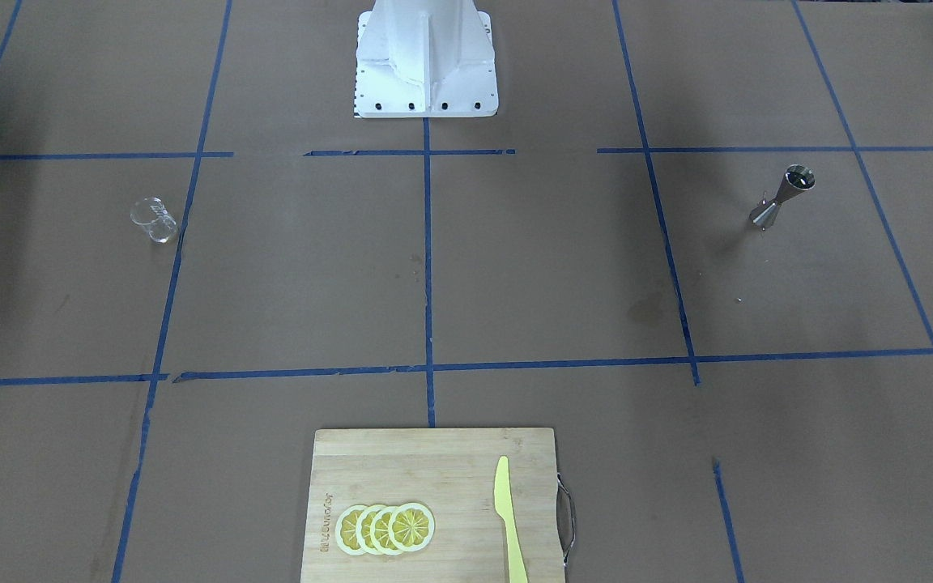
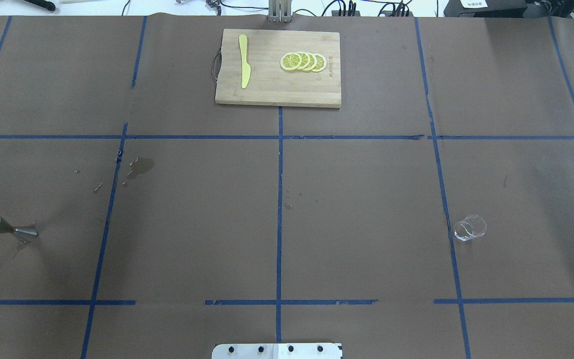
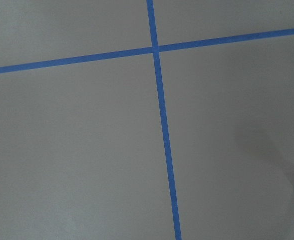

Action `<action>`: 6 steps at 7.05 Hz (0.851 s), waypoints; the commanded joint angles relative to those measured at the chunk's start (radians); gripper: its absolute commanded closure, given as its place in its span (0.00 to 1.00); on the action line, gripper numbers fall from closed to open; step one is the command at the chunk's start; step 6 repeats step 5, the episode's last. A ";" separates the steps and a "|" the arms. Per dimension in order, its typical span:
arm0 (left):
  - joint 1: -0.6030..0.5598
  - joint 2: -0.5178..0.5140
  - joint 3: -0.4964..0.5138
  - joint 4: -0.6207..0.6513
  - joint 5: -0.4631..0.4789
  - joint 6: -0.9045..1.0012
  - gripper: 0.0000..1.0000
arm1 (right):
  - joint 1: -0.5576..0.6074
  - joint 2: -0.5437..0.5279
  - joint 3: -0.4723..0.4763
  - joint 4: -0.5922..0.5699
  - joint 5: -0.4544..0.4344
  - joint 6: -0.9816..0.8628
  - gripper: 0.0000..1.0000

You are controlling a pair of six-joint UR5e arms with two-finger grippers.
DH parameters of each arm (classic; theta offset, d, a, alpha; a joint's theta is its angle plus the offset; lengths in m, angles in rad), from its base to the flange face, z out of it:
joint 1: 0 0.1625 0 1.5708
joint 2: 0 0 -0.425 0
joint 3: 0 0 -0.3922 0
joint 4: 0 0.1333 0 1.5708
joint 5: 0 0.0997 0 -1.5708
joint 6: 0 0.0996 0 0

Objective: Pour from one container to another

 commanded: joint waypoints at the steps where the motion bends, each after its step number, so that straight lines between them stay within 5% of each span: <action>1: 0.001 0.000 0.016 -0.004 0.000 -0.002 0.00 | -0.001 0.000 0.000 0.000 0.000 0.000 0.00; 6: 0.002 -0.008 0.045 -0.019 0.000 -0.004 0.00 | -0.005 0.000 0.000 0.000 -0.002 0.000 0.00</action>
